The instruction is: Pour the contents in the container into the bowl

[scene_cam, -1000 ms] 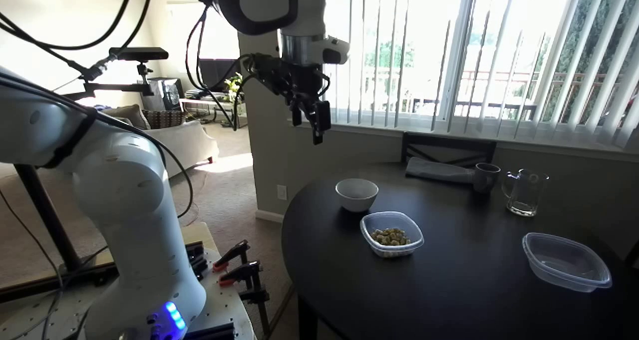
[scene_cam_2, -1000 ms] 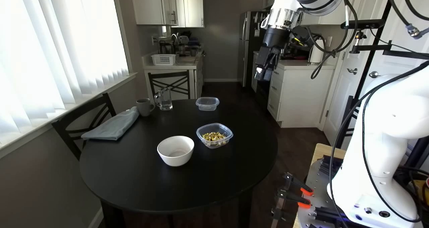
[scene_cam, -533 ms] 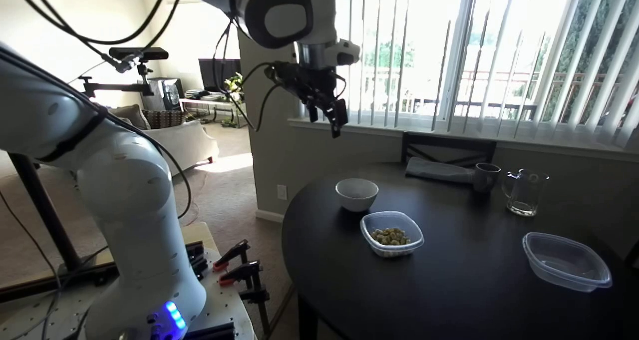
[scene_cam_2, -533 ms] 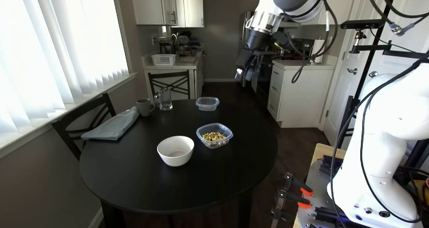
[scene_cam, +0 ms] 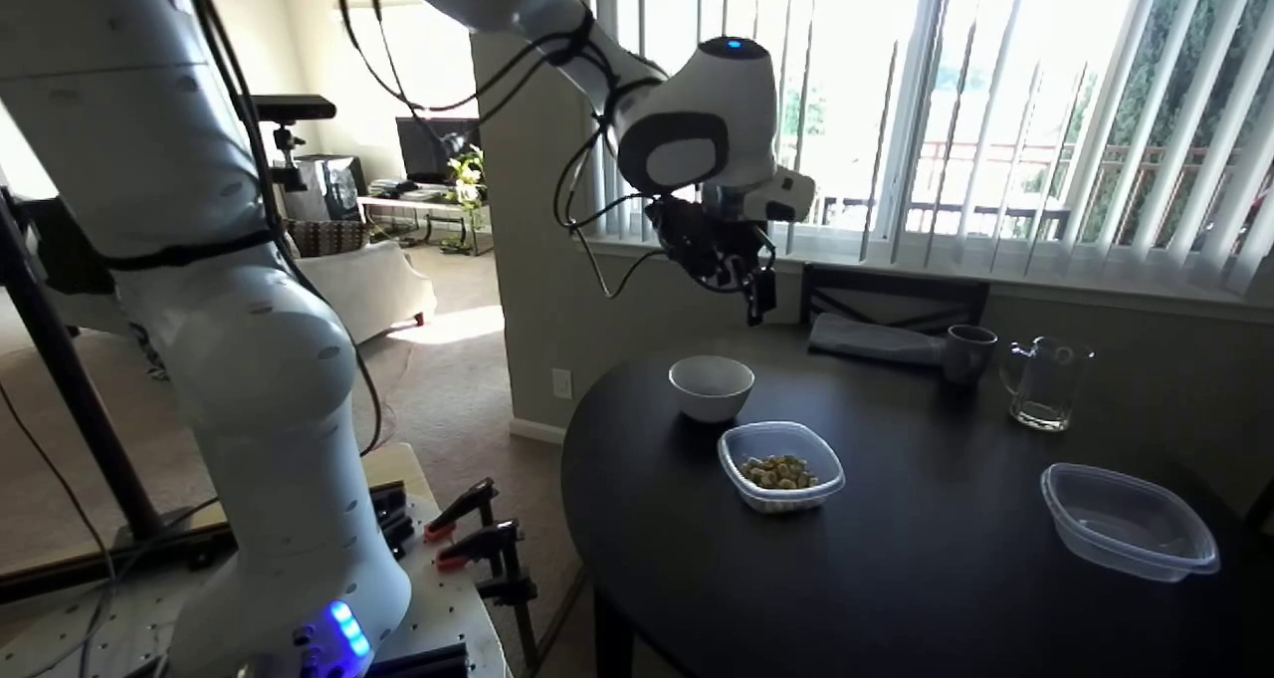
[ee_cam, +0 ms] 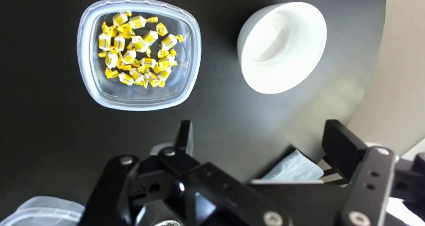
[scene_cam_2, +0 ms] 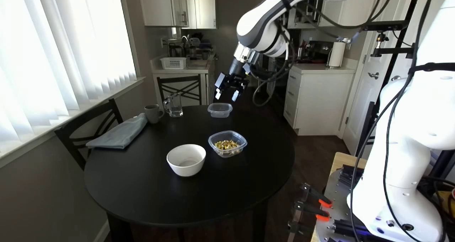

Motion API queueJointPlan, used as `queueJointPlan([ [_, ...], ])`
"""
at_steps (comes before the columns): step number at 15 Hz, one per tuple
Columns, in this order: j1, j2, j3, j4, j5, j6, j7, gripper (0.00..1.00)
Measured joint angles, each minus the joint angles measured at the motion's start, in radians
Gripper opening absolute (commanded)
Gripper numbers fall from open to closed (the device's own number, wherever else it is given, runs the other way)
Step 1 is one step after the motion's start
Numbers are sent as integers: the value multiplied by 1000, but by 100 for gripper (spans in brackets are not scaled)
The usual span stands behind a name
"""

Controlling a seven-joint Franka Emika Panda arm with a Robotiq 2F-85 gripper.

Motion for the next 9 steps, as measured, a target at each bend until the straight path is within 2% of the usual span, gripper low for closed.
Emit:
queueJointPlan([
  [1,-6,65,9,37,47,-2,0,100],
  [4,-77,269,108,162,136,-2,9,100],
  [6,-129,409,170,260,137,3,48,100],
  [9,-190,599,219,410,128,20,119,100],
])
